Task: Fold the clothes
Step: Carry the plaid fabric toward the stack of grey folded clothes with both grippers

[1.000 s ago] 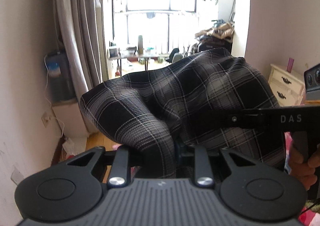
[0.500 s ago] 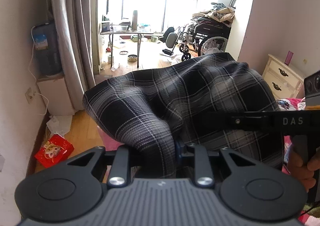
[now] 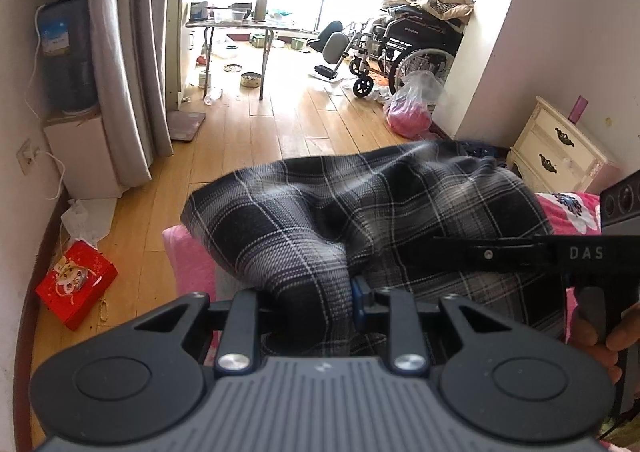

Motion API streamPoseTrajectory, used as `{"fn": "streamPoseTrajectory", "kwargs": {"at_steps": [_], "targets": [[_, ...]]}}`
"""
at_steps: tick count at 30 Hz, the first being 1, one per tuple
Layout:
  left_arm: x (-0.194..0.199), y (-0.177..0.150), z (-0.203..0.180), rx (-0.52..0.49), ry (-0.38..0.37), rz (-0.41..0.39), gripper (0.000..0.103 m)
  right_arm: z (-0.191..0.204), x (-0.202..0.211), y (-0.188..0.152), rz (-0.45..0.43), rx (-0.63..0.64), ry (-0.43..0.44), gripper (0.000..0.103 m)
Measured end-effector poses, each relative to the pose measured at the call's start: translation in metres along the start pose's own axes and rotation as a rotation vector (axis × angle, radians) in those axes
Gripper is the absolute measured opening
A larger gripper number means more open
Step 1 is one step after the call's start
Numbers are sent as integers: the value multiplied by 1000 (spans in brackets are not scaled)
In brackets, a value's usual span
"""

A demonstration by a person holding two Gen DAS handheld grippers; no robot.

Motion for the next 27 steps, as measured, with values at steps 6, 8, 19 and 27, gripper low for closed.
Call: {"fn": "streamPoseTrajectory", "kwargs": {"at_steps": [6, 8, 19, 27], "targets": [[-33, -11, 21, 49, -77, 39, 49, -39, -18, 4, 22, -38, -8, 31], [-38, -11, 33, 126, -145, 46, 54, -53, -18, 4, 23, -102, 17, 31], [-91, -8, 96, 612, -323, 143, 53, -88, 1, 7, -104, -436, 167, 64], [-71, -25, 90, 501, -206, -9, 17, -28, -8, -16, -153, 3, -38, 31]]}}
Point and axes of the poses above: each gripper's, at about its wrist camera, not at the fingertips, and x roughly against the way its jaws point, z to its left, y to its top, the point moved 3 cm from there along -x, roughly the way its jaws point, and after that the axes turned 10 degrees about y, right-handed, at the moved point
